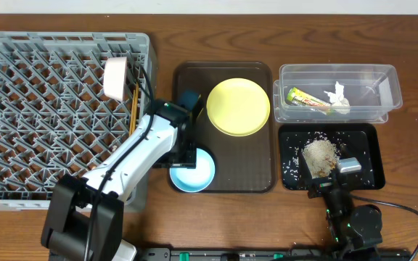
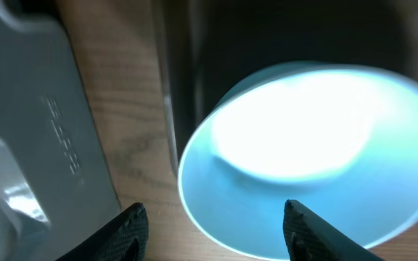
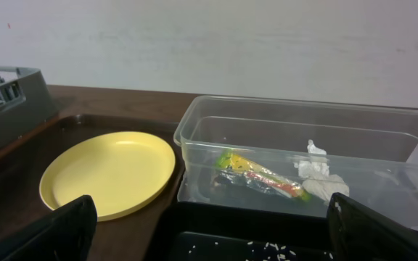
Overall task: Sort waste into correct bins and load items into the dishwasher
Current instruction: 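Reach left gripper to the light-blue bowl and grasp its rim, then lift the light-blue bowl and lower it into the rack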
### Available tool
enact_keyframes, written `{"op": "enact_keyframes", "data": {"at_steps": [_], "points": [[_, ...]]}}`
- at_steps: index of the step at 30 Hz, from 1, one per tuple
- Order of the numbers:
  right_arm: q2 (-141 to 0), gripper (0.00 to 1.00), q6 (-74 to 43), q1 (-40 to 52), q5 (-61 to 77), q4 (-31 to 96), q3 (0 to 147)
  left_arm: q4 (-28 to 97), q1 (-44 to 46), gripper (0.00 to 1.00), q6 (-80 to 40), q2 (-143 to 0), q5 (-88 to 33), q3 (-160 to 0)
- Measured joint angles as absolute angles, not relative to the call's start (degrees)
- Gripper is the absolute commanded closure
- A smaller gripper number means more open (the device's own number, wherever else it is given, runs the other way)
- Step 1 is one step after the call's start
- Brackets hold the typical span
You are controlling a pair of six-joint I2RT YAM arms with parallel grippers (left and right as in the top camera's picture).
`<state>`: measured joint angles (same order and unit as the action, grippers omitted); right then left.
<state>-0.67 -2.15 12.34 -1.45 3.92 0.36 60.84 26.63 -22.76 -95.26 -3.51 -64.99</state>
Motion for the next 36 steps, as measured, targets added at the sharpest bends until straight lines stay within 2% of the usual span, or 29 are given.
{"op": "enact_keyframes", "data": {"at_steps": [3, 9, 14, 19, 22, 25, 29, 36], "points": [[-0.67, 0.01, -2.15, 12.34, -1.45, 3.95, 0.36, 57.43, 26.63, 0.49, -23.0, -95.24, -4.19, -61.84], [-0.67, 0.01, -2.15, 12.34, -1.43, 3.95, 0.36, 48.53, 26.63, 0.94, -23.86, -95.29, -5.3, -55.64], [-0.67, 0.01, -2.15, 12.34, -1.45, 3.95, 0.36, 49.21, 26.59, 0.94, -23.83, -94.89, -6.33, -55.66], [-0.67, 0.01, -2.15, 12.34, -1.43, 3.95, 0.36, 57.71, 24.29, 0.94, -23.14, -90.32, -5.74, -59.55], [-0.67, 0.01, -2.15, 12.34, -1.45, 3.95, 0.36, 62.35, 22.13, 0.94, -22.13, -84.6, -1.32, -64.77], [-0.67, 0.01, -2.15, 12.34, -1.45, 3.95, 0.36, 63.59, 20.49, 0.94, -21.32, -77.62, 9.21, -69.01], [-0.67, 0.01, -2.15, 12.34, -1.45, 3.95, 0.36, 62.63, 19.97, 0.94, -20.91, -69.91, 29.43, -70.3], [-0.67, 0.0, -2.15, 12.34, -1.45, 3.95, 0.36, 61.14, 19.33, 0.94, -20.93, -71.64, 54.81, -70.15]]}}
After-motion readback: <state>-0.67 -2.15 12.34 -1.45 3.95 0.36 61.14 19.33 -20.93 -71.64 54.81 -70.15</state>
